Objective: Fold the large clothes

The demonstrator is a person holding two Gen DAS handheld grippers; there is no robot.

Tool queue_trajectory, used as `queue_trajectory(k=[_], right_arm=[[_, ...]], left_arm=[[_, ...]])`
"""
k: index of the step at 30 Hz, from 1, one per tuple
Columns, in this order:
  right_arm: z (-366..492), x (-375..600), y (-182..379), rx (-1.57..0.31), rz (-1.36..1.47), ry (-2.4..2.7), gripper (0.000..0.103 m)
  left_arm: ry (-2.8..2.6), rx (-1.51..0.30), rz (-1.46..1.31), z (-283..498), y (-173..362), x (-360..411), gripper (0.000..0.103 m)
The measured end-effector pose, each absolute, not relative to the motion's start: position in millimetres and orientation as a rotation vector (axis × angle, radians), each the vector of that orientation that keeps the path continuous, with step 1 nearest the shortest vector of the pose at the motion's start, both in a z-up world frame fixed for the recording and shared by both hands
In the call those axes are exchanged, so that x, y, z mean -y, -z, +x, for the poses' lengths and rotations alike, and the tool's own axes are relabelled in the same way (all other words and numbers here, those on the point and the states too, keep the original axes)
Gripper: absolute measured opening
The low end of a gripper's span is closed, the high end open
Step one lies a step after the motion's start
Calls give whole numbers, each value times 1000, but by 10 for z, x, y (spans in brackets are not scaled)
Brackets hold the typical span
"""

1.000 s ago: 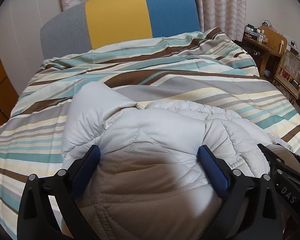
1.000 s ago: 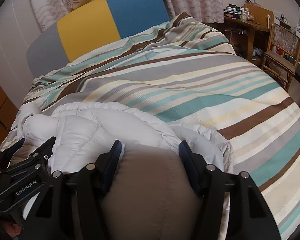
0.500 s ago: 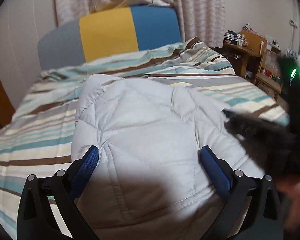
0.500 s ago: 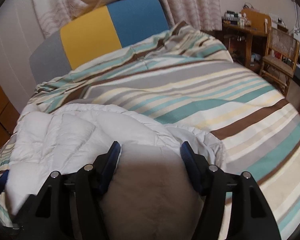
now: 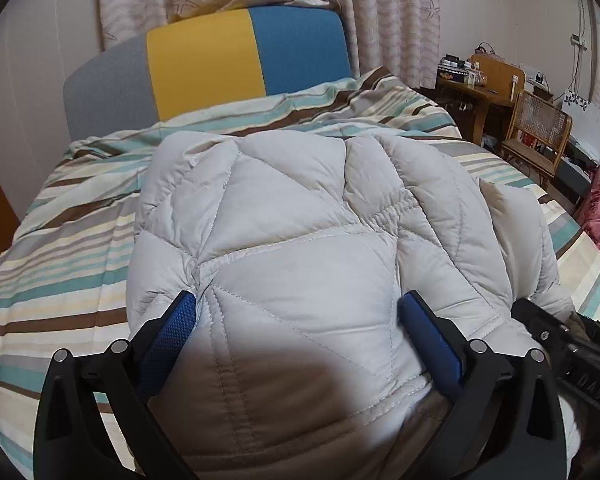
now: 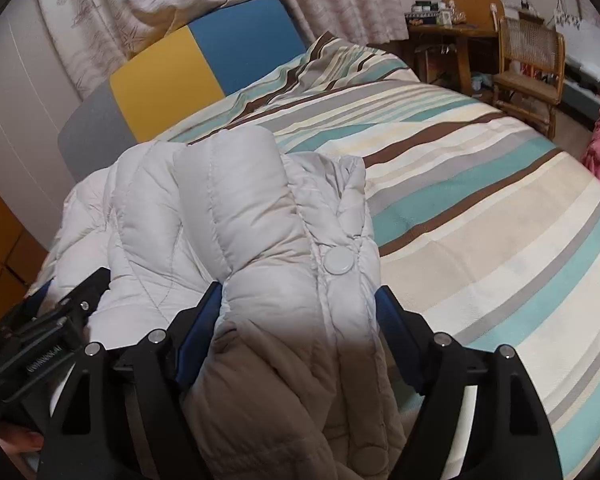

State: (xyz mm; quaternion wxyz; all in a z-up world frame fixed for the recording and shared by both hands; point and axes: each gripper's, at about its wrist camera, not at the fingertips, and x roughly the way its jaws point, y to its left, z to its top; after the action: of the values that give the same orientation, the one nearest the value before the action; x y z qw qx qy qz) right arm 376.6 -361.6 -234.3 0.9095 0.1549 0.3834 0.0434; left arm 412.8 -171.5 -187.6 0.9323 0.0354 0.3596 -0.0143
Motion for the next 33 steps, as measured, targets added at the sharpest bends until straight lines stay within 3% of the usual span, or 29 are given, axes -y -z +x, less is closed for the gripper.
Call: queue_trajectory(k=[13, 33], right_arm=[[3631, 3716, 2107, -886, 347, -77, 91], [3850, 3748, 2349, -1088, 410, -249, 94]], left_arm=[[67, -746, -105, 3595, 1593, 1202, 100], [267, -985, -389, 3487, 1984, 816, 100]])
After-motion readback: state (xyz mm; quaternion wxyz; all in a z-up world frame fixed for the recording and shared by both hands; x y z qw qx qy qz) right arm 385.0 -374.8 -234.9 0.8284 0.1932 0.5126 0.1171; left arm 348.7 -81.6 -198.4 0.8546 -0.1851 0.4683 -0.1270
